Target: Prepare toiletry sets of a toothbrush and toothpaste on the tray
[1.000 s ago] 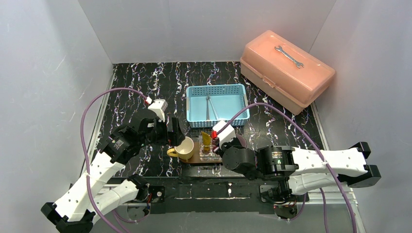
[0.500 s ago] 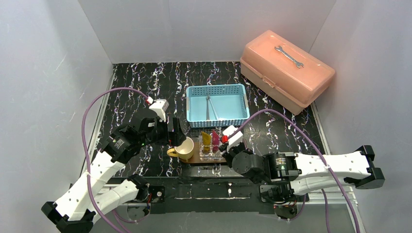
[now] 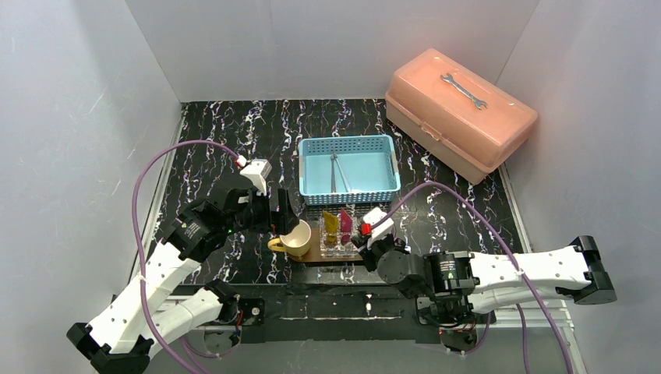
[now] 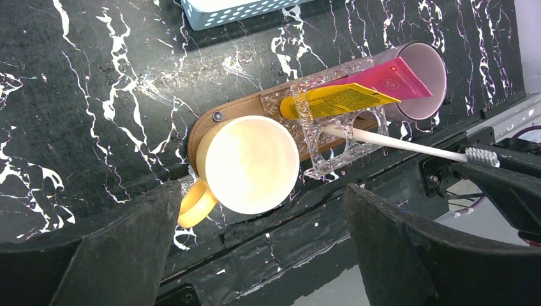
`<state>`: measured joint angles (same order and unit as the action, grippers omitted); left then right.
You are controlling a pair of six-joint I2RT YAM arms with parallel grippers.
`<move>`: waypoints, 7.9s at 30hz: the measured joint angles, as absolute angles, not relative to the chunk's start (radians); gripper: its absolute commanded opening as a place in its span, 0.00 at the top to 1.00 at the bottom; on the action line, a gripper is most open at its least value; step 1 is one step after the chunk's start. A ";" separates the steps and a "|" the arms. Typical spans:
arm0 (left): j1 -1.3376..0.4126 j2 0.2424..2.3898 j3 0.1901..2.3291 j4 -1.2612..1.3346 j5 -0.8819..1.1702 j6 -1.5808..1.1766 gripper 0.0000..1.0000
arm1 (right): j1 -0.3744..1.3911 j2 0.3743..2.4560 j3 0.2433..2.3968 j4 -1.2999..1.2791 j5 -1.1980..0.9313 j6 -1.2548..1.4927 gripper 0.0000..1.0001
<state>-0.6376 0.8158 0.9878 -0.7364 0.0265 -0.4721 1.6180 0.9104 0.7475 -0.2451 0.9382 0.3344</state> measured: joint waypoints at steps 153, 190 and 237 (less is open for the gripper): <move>-0.638 0.756 0.807 -0.621 0.119 -0.419 0.02 | 0.648 2.200 1.718 -0.495 0.130 0.091 0.72; -0.638 0.797 0.927 -0.638 0.117 -0.389 0.02 | 0.646 1.924 1.654 -0.522 0.162 0.041 0.99; -0.638 0.986 1.398 -0.531 0.672 -0.525 0.02 | 0.645 1.148 1.362 -0.568 -0.960 0.135 0.99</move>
